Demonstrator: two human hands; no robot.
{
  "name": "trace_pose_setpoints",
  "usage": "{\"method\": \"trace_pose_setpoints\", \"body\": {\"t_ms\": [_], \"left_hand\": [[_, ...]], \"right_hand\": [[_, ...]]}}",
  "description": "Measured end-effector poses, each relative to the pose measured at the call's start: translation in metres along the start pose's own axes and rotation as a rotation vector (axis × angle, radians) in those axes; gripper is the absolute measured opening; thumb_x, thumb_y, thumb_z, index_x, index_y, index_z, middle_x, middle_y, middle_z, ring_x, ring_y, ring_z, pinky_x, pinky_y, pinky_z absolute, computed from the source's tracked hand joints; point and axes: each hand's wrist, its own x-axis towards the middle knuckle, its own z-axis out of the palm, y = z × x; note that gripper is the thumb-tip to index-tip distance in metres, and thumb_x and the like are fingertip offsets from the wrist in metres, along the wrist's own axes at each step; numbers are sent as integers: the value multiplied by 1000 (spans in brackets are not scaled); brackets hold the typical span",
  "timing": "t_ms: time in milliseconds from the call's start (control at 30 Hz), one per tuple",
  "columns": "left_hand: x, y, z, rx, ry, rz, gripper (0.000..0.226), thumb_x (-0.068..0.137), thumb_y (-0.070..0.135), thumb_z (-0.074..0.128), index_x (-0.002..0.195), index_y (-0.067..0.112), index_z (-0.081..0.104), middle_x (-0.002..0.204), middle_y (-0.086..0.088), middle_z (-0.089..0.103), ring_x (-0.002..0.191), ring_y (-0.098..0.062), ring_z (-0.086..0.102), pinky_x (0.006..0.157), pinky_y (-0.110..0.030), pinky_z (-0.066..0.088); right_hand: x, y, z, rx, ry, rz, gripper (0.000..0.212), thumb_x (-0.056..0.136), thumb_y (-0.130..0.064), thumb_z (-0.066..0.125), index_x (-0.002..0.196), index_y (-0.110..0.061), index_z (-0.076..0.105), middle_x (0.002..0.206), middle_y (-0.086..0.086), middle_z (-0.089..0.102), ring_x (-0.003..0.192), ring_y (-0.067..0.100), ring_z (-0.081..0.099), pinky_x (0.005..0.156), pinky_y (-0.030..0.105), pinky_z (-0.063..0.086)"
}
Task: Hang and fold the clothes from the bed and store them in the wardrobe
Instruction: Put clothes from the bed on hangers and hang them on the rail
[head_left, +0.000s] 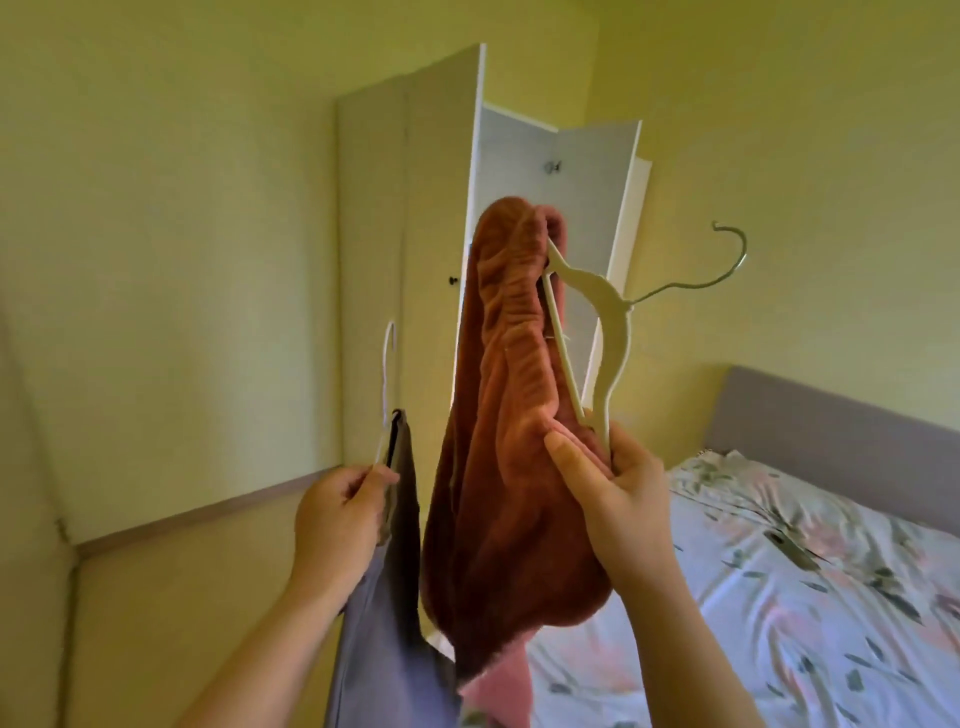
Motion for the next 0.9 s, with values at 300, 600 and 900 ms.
{"method": "trace_pose_setpoints", "body": {"t_ms": [300, 600, 900], "left_hand": [[82, -23, -87, 172, 3, 59, 43, 94, 21, 58, 63, -7, 47, 52, -6, 35, 50, -16, 33, 58, -34, 27], [169, -56, -118, 175, 77, 8, 42, 92, 17, 55, 54, 13, 39, 49, -2, 34, 49, -17, 34, 57, -35, 29], [267, -83, -116, 193, 174, 10, 47, 84, 28, 58, 42, 25, 40, 42, 8, 32, 44, -15, 31, 53, -33, 27]], "right_hand": [[29, 41, 126, 80, -41, 122, 3, 86, -20, 75, 87, -17, 75, 81, 5, 76, 79, 22, 73, 63, 27, 58], [81, 115, 209, 170, -135, 194, 37, 80, -32, 76, 93, 1, 67, 89, 23, 71, 77, 20, 68, 70, 42, 59], [155, 176, 265, 227, -197, 149, 4, 85, -21, 76, 86, -24, 74, 83, -7, 76, 78, 8, 73, 65, 18, 55]]}}
